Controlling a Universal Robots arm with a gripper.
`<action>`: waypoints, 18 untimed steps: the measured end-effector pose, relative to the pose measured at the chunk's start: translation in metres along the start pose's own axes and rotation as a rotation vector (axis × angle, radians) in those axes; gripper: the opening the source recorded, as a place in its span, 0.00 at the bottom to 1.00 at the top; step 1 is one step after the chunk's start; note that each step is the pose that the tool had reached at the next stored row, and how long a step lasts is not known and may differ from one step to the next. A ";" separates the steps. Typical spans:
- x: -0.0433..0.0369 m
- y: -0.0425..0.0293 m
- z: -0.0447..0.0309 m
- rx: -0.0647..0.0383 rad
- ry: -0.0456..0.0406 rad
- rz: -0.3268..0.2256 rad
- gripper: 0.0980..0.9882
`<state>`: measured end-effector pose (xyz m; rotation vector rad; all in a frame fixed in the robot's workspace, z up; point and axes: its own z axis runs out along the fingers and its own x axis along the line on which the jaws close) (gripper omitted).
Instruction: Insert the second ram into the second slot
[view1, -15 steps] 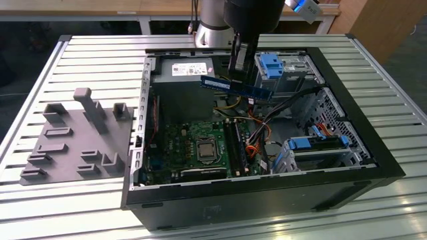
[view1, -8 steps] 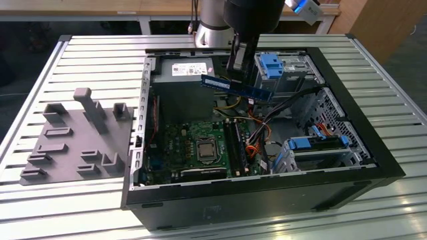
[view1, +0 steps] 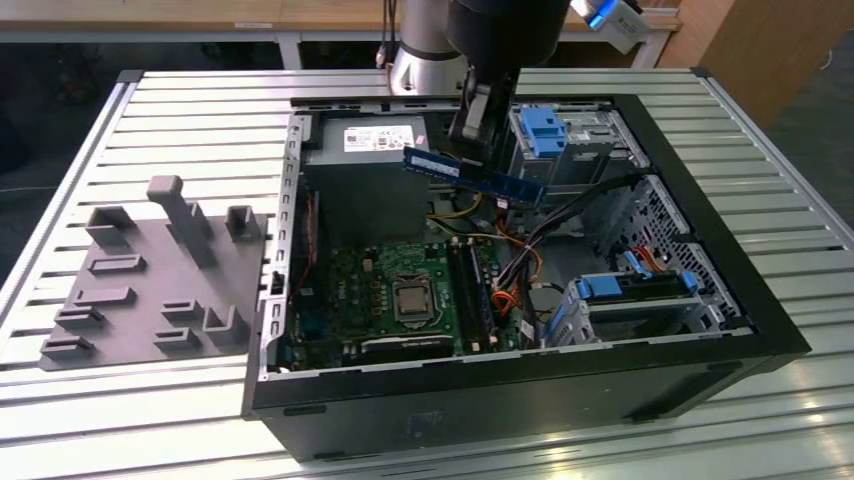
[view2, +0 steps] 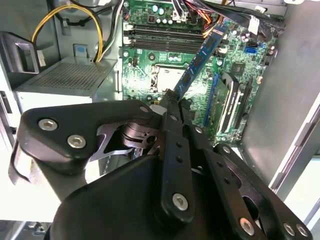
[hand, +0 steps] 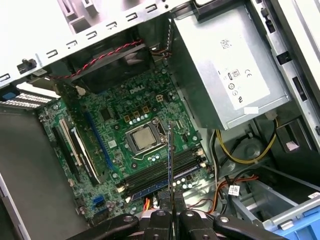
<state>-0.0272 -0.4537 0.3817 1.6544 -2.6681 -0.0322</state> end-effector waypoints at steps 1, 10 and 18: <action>0.0000 0.0000 0.0000 0.000 -0.0001 0.006 0.04; 0.0000 0.0000 0.0000 0.001 -0.0011 0.065 0.04; 0.0000 0.0000 0.0000 0.001 -0.0018 0.114 0.04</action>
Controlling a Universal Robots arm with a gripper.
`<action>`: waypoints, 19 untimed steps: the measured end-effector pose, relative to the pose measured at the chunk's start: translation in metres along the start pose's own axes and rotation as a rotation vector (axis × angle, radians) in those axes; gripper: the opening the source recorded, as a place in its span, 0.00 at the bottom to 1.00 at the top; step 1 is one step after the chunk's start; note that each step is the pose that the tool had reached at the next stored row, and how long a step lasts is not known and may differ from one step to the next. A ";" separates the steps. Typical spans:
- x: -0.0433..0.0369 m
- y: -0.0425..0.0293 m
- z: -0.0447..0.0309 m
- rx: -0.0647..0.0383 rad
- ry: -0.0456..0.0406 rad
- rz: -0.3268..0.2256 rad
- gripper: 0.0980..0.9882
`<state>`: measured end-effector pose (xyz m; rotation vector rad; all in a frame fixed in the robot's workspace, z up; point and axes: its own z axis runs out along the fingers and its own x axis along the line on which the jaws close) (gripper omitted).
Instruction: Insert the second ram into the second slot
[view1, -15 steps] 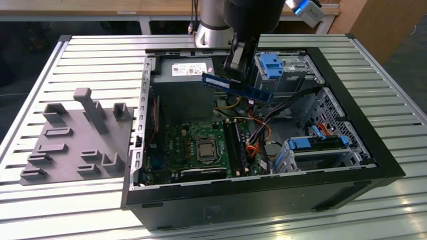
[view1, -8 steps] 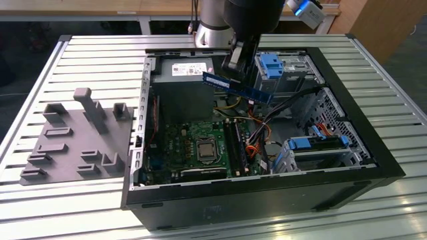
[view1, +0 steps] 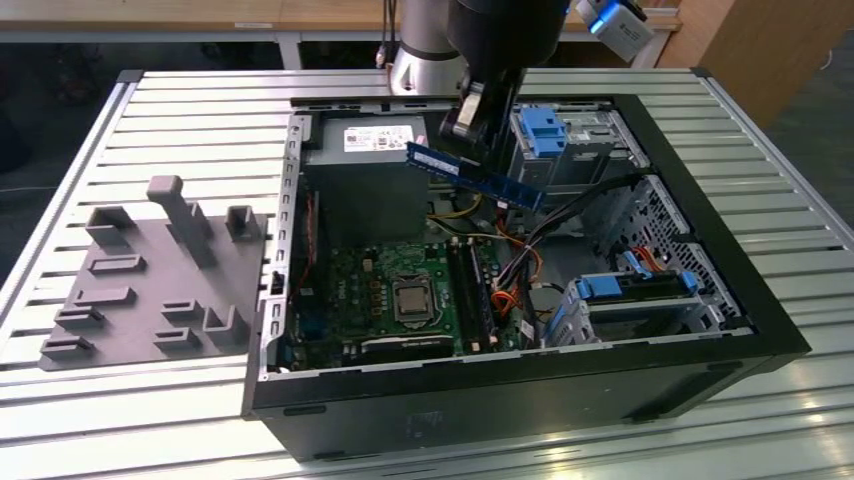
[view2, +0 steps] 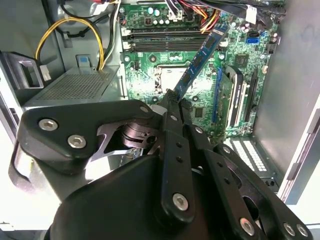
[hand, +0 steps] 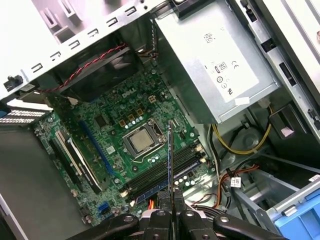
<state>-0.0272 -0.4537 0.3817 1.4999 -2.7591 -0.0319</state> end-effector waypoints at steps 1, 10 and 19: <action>0.0000 0.0000 0.0000 0.000 -0.0001 0.006 0.04; 0.0000 0.0000 0.0000 0.001 -0.0011 0.061 0.04; 0.0000 0.0000 0.0000 0.001 -0.0020 0.120 0.04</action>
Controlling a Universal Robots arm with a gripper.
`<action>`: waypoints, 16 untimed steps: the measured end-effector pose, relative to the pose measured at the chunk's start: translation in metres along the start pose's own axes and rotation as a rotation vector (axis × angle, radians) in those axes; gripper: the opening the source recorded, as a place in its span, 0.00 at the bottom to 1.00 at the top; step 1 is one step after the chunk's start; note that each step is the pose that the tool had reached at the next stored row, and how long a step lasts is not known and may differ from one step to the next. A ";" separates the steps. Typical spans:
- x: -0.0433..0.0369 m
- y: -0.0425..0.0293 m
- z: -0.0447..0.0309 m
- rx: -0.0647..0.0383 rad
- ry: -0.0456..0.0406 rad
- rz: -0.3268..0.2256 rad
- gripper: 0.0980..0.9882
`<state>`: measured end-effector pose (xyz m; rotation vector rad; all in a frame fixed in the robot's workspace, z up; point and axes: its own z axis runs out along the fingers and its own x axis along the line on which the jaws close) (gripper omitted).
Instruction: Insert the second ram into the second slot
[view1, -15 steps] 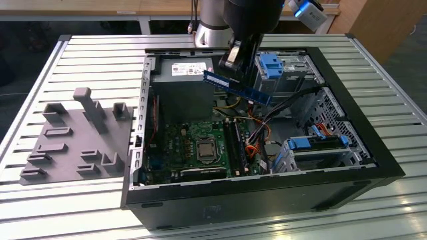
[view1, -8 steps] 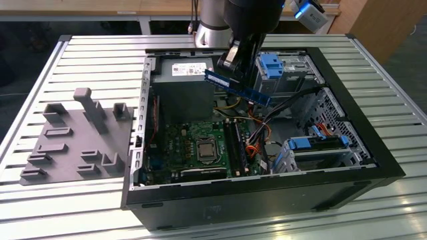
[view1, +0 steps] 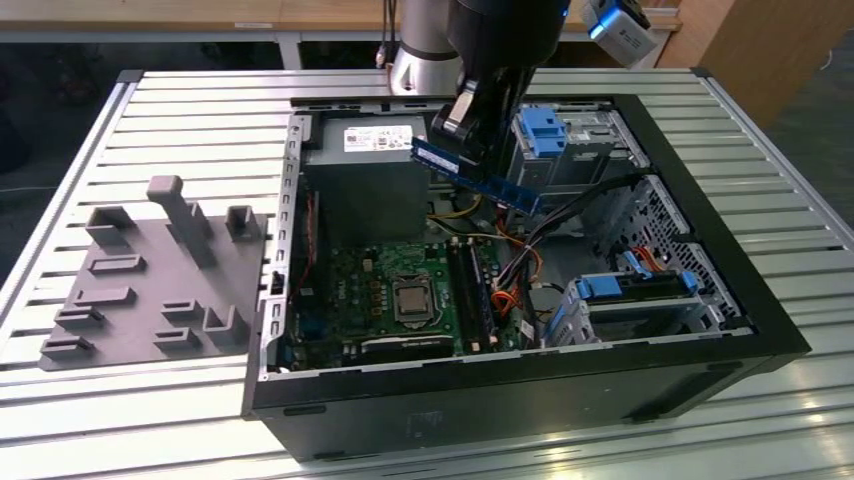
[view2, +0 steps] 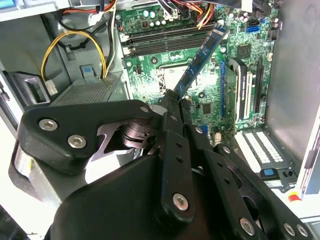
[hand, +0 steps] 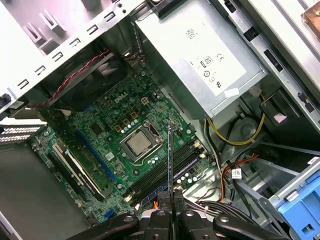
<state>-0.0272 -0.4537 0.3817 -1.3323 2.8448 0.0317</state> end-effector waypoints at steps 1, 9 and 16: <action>0.0000 0.0000 0.0000 0.000 -0.0001 0.007 0.04; 0.0000 0.0000 0.0000 0.001 -0.0002 0.063 0.04; 0.0000 0.0000 0.0000 0.002 -0.0005 0.116 0.04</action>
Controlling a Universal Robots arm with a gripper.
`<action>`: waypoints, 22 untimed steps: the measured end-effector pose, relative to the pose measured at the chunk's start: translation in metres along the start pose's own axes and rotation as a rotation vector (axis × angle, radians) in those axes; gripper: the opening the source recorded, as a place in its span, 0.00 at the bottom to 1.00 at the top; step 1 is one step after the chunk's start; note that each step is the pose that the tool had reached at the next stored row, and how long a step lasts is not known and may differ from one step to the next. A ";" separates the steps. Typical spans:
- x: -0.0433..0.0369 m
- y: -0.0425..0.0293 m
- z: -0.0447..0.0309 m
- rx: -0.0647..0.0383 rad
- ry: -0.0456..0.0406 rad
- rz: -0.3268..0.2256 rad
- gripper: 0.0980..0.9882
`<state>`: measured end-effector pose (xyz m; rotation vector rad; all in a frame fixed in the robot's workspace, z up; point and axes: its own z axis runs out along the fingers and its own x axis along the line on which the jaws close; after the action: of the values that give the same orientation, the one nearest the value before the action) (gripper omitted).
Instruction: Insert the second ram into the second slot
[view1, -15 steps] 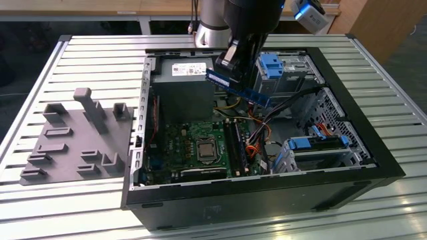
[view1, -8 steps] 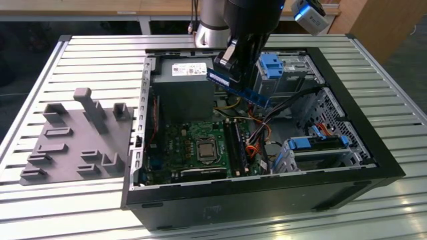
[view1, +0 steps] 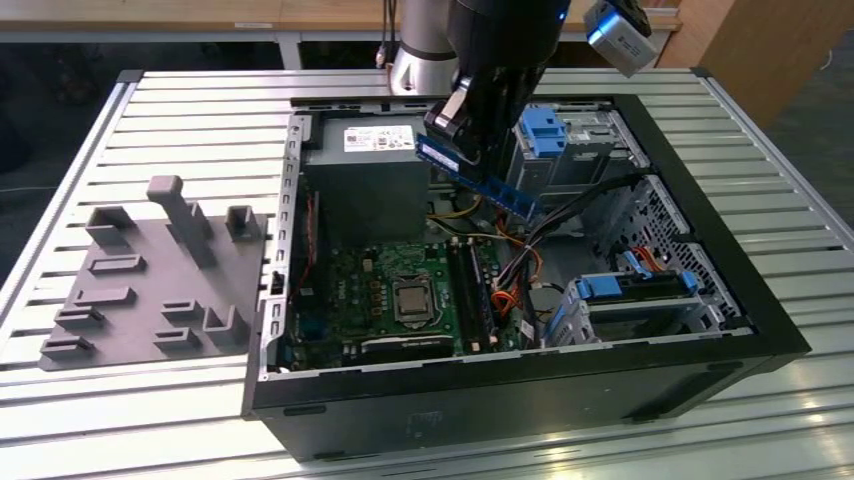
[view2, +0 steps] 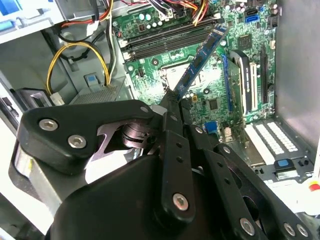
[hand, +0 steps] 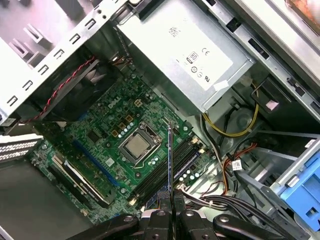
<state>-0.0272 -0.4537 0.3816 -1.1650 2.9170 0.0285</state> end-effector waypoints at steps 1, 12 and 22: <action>0.0000 0.0000 0.0000 0.000 0.0000 0.008 0.04; 0.0000 0.0000 0.0000 0.002 -0.0004 0.092 0.04; 0.0000 0.0000 0.0001 0.004 -0.0005 0.170 0.04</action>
<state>-0.0272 -0.4537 0.3816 -0.9123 3.0054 0.0233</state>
